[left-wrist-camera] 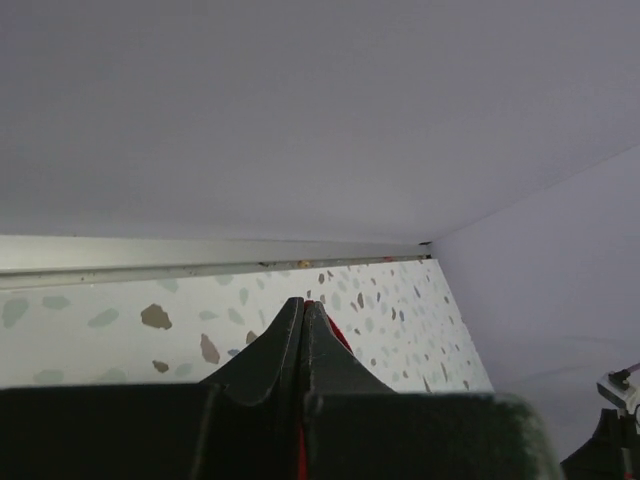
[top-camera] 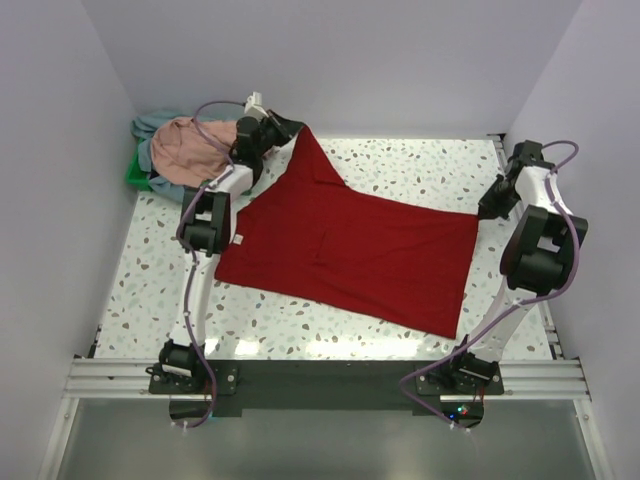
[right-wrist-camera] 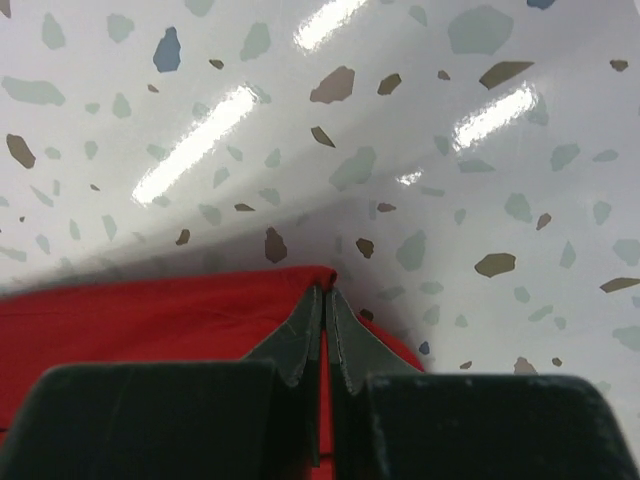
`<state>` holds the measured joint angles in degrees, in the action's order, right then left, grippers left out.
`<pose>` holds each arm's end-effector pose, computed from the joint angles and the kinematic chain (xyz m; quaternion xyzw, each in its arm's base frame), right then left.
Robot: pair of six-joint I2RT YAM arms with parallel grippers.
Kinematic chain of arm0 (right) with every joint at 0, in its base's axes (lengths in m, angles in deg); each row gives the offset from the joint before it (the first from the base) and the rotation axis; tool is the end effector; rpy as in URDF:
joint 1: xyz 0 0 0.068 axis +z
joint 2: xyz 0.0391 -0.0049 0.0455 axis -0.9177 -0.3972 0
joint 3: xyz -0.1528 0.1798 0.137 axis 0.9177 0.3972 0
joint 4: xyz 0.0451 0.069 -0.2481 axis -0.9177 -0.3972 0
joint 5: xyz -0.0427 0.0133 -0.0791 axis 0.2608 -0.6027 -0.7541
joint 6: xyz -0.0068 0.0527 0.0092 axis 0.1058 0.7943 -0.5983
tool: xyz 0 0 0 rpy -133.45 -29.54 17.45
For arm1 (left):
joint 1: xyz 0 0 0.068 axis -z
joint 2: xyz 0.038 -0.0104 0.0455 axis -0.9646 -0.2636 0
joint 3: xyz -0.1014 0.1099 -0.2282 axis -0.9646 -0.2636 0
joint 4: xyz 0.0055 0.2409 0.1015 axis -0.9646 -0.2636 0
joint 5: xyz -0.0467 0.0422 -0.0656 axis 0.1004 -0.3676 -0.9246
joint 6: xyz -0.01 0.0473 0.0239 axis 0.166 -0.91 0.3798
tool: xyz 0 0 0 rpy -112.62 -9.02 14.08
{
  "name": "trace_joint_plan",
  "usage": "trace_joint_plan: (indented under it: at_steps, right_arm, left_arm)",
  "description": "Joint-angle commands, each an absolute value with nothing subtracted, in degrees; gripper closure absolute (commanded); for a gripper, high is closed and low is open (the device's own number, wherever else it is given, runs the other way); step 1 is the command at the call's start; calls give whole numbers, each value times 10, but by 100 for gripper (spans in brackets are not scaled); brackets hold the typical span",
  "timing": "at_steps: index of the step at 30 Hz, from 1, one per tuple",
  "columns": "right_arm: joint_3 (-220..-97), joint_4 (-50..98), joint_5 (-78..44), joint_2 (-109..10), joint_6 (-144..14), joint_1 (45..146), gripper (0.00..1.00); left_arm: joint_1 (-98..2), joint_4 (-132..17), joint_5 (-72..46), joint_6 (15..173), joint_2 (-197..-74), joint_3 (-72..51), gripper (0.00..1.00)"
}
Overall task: Fold and stack the t-shirts
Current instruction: Fold the tshirt
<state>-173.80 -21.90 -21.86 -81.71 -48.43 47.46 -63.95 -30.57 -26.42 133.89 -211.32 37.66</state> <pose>0.3901 -0.1337 0.2182 0.3523 0.9173 0.0283 0.1834 0.5868 -0.1251 0.1606 -0.1236 0.7068 -0.4709 0.5133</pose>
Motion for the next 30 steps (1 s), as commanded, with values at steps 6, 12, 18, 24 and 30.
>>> trace_joint_plan:
  at_steps: [6,12,18,24,30]
  right_arm:
    - [-1795,-208,-227,-839,-456,475,100]
    - [-1773,-178,-215,-820,-437,475,100]
    - [-1678,-132,-201,-760,-423,477,100]
    - [-1608,-120,-195,-703,-430,482,100]
    - [-1559,-130,-203,-646,-448,483,100]
  left_arm:
    - [-663,-201,-287,1414,-2155,447,100]
    - [-682,-165,-332,1422,-2124,397,100]
    - [-701,-163,-417,1379,-2009,248,100]
    - [-705,-224,-452,1270,-1881,108,100]
    - [-704,-273,-472,1201,-1794,12,100]
